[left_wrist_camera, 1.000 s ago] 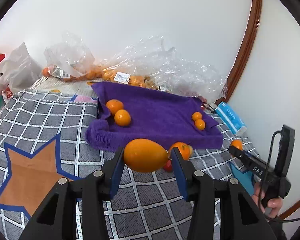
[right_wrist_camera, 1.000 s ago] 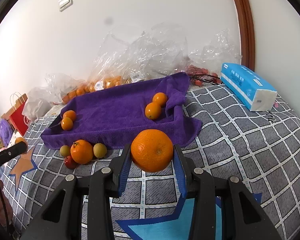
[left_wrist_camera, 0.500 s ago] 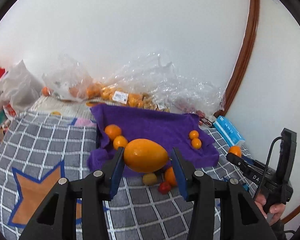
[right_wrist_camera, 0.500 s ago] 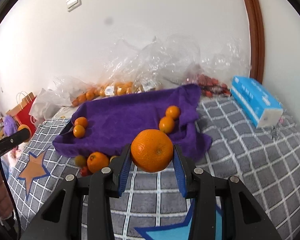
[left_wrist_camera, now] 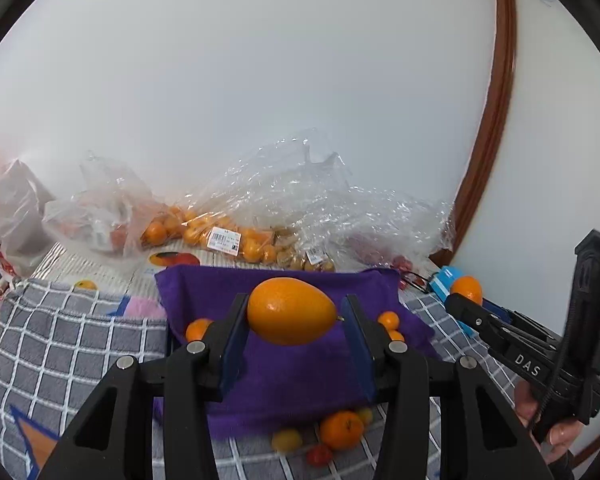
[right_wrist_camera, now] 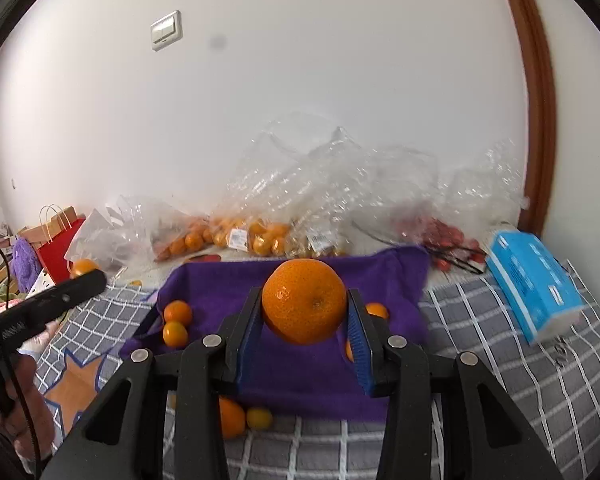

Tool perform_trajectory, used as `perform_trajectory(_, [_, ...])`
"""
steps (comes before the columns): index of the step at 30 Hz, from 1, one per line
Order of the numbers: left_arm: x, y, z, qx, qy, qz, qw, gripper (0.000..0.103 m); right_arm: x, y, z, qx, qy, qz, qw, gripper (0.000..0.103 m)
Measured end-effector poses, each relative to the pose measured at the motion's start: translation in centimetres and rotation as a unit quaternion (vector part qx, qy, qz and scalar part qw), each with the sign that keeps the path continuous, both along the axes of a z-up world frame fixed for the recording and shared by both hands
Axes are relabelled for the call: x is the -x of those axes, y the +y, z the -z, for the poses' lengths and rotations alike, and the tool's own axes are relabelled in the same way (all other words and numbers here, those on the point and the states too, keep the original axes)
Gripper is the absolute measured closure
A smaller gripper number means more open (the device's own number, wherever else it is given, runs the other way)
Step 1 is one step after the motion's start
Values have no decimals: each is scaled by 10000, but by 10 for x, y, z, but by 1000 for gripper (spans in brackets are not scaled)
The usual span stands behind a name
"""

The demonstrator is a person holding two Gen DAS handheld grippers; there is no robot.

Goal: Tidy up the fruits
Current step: 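Carry the oval fruit over the towel with the left tool while the right tool carries its orange, then open the right tool to set its orange on the towel while the left tool releases the oval fruit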

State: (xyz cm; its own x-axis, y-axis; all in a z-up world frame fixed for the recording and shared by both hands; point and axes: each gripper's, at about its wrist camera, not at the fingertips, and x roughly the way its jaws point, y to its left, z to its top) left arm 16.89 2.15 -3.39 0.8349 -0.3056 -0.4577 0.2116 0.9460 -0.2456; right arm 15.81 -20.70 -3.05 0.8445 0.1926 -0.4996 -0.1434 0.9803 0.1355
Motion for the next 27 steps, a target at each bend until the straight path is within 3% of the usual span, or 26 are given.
perform_trajectory(5, [-31,2,19,155,131,-87,9998,59,-27,6,11,-24,49,-62,10000,63])
perform_trajectory(8, [-39,5,40,89,227,-146,9996,59,-40,4,36,-31,170,-18,9998,63])
perform_trajectory(11, [-44,7,54,-102,376,-242,9989,59,-55,0,61,22,627,34,9980,63])
perform_trajectory(14, [-47,10,62,-19,436,-263,9987,59,-62,-6,76,-132,862,36,9962,63])
perform_trajectory(27, [-53,0,91,-41,866,4,9962,59,-65,4,102,42,1328,-243,9908,63])
